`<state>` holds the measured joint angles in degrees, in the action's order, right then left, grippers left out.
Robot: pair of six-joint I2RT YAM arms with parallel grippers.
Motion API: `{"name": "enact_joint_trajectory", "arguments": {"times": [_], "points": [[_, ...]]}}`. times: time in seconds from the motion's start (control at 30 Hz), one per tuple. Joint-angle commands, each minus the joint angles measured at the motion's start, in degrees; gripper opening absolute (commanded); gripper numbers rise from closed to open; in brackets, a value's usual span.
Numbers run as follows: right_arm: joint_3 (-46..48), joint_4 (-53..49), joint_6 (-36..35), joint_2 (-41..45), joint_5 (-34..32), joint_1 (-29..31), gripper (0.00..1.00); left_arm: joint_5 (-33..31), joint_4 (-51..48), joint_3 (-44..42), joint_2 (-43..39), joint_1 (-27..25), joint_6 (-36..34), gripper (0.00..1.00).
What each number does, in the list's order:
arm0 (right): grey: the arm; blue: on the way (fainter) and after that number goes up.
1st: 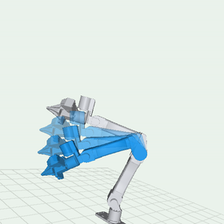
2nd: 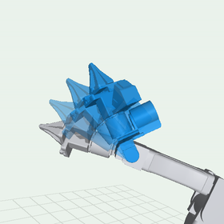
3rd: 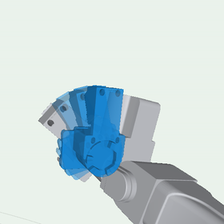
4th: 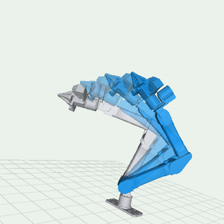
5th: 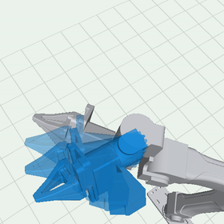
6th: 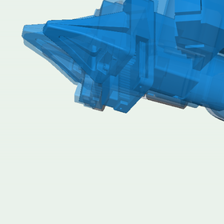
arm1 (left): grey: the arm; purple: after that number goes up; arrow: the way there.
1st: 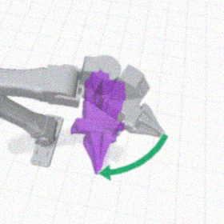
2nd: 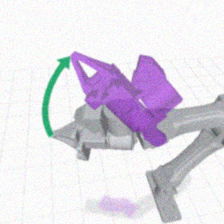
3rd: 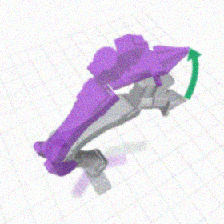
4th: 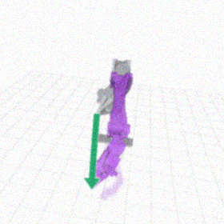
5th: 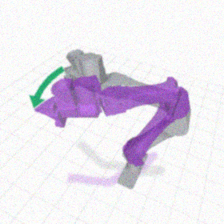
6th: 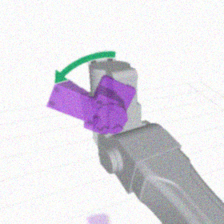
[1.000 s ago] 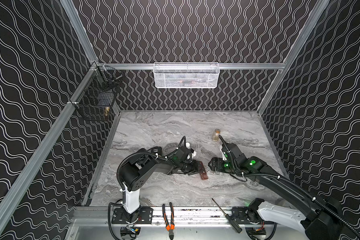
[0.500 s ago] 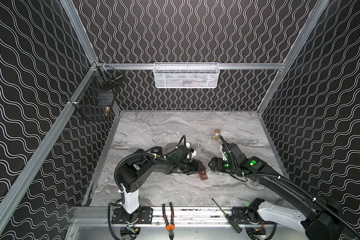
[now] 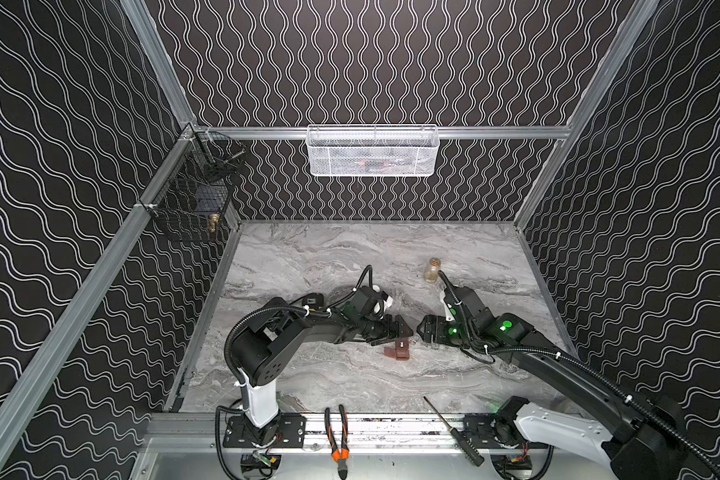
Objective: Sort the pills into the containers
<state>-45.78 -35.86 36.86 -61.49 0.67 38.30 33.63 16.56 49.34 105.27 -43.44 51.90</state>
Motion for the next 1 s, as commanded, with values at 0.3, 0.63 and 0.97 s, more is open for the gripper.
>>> {"name": "enact_joint_trajectory", "arguments": {"times": [0.3, 0.63, 0.97], "points": [[-1.39, -1.10, 0.10, 0.25, -1.37, -0.02, 0.87, -4.13, -9.04, 1.06, -3.93, 0.27, -3.67, 0.96], [-5.99, -5.09, 2.39, 1.90, -2.21, 0.08, 0.88, -8.36, -18.23, 2.92, -15.24, 0.25, -7.91, 0.98], [-13.23, -11.81, 8.42, 6.31, -6.50, 0.02, 0.86, -23.66, -33.65, 3.10, -35.17, -0.17, -14.29, 0.95]]}}
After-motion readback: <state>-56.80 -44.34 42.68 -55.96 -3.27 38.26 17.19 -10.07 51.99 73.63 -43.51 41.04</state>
